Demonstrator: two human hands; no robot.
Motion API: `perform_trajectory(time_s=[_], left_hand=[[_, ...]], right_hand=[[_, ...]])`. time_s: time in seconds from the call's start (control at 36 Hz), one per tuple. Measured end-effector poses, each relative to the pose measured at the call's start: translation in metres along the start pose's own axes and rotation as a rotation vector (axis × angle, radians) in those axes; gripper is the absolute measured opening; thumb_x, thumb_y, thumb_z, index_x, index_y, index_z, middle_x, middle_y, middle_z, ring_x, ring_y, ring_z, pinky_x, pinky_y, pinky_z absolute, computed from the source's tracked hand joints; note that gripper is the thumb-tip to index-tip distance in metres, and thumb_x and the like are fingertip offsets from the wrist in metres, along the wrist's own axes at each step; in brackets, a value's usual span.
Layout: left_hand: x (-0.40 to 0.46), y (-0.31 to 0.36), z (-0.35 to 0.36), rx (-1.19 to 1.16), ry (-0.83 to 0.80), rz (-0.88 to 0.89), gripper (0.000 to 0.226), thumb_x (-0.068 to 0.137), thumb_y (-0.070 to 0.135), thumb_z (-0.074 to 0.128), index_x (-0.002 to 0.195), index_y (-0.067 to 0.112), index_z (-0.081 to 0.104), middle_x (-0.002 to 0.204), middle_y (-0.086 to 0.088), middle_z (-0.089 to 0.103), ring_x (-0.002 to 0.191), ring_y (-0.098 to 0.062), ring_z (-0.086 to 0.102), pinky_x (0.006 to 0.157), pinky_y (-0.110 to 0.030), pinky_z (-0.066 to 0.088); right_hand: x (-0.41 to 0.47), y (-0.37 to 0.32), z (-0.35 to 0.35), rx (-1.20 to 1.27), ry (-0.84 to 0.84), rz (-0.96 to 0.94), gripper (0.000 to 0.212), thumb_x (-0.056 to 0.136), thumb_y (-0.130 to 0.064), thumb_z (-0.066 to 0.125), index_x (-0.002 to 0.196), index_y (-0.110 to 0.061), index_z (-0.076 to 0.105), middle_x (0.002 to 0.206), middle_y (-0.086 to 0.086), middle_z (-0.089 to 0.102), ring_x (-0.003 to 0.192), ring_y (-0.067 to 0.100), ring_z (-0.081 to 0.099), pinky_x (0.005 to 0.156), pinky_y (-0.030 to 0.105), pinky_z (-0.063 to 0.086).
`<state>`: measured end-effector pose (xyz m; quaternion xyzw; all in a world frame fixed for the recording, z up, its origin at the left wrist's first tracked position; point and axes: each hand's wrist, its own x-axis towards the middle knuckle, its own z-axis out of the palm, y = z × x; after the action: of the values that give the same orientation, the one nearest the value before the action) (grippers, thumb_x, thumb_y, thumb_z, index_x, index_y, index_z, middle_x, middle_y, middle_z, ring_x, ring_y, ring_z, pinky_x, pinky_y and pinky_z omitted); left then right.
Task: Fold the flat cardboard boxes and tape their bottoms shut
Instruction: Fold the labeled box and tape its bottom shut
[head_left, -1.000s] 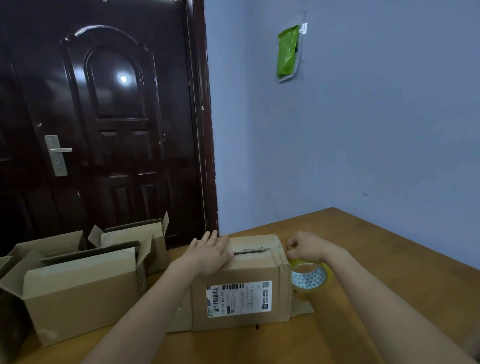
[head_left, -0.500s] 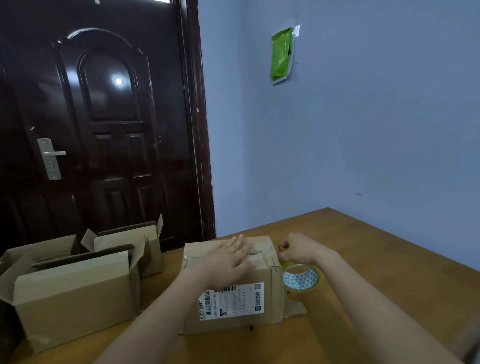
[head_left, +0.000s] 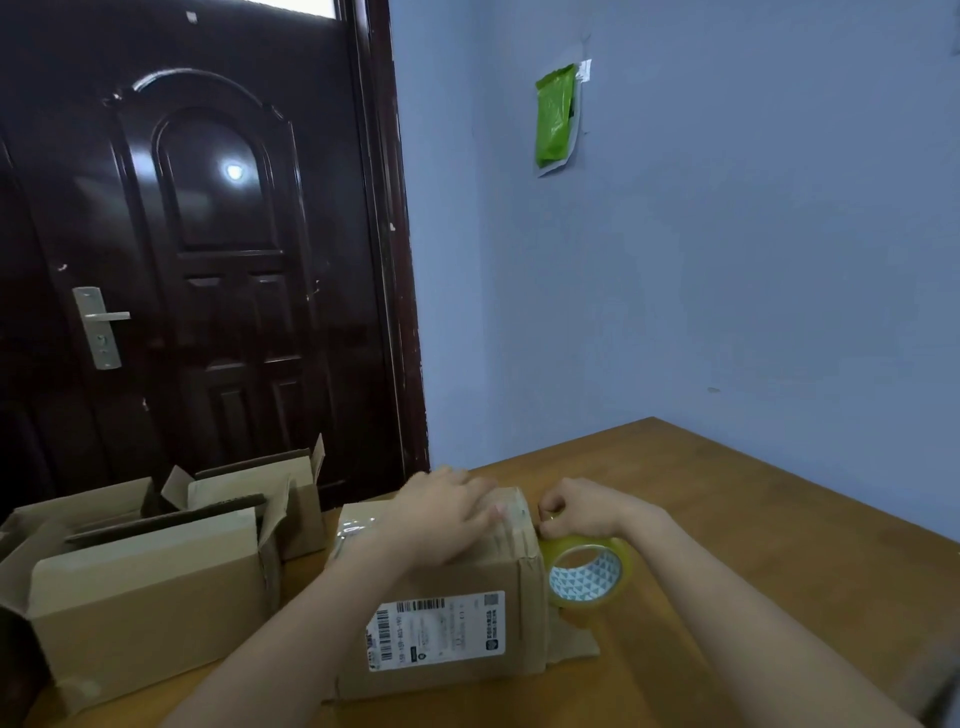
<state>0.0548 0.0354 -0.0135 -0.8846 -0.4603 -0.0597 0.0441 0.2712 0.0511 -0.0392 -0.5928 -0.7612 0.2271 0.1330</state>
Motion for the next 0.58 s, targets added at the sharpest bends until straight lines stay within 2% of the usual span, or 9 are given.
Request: perform_trajectory(time_s=[0.06,0.14,0.19,0.39,0.58], left_hand=[[0.004,0.001,0.008,0.025,-0.018,0.07,0.05,0.1,0.048,0.025,0.148,0.033,0.025,0.153,0.005,0.028,0.141,-0.016,0.021,0.115,-0.038,0.016],[0.007,0.001,0.016,-0.129,-0.161,0.161,0.048,0.102,0.043,0.02,0.149,0.04,0.013,0.159,0.014,0.004,0.147,-0.009,-0.002,0.118,-0.036,-0.004],[0.009,-0.001,0.018,-0.183,-0.224,0.171,0.047,0.103,0.042,0.018,0.149,0.04,0.009,0.159,0.016,-0.001,0.146,-0.006,-0.006,0.119,-0.035,-0.006],[0.014,-0.005,0.024,-0.2,-0.273,0.175,0.047,0.103,0.042,0.015,0.149,0.04,0.003,0.157,0.018,-0.007,0.144,-0.003,-0.013,0.117,-0.033,-0.01],[0.014,-0.003,0.022,-0.183,-0.275,0.173,0.047,0.103,0.041,0.013,0.149,0.039,0.002,0.158,0.016,-0.007,0.144,-0.004,-0.012,0.117,-0.033,-0.009]], right_hand=[[0.0,-0.003,0.003,0.004,0.009,0.002,0.032,0.079,-0.026,0.062,0.057,-0.019,0.04,0.055,-0.006,0.035,0.05,0.012,0.032,0.05,0.027,0.027],[0.001,-0.005,0.006,0.001,0.02,0.023,0.029,0.08,-0.028,0.063,0.058,-0.02,0.046,0.056,-0.006,0.042,0.051,0.011,0.039,0.051,0.026,0.032],[0.002,-0.005,0.007,-0.001,0.026,0.035,0.026,0.079,-0.029,0.063,0.06,-0.019,0.049,0.06,-0.004,0.045,0.053,0.012,0.04,0.053,0.027,0.033],[0.002,-0.012,0.011,-0.061,0.011,0.075,0.023,0.082,-0.032,0.06,0.071,-0.014,0.053,0.065,-0.001,0.047,0.055,0.014,0.041,0.053,0.028,0.033],[0.001,-0.015,0.015,-0.143,0.023,0.058,0.028,0.087,-0.039,0.055,0.064,-0.027,0.044,0.066,-0.007,0.05,0.057,0.009,0.045,0.054,0.024,0.036]])
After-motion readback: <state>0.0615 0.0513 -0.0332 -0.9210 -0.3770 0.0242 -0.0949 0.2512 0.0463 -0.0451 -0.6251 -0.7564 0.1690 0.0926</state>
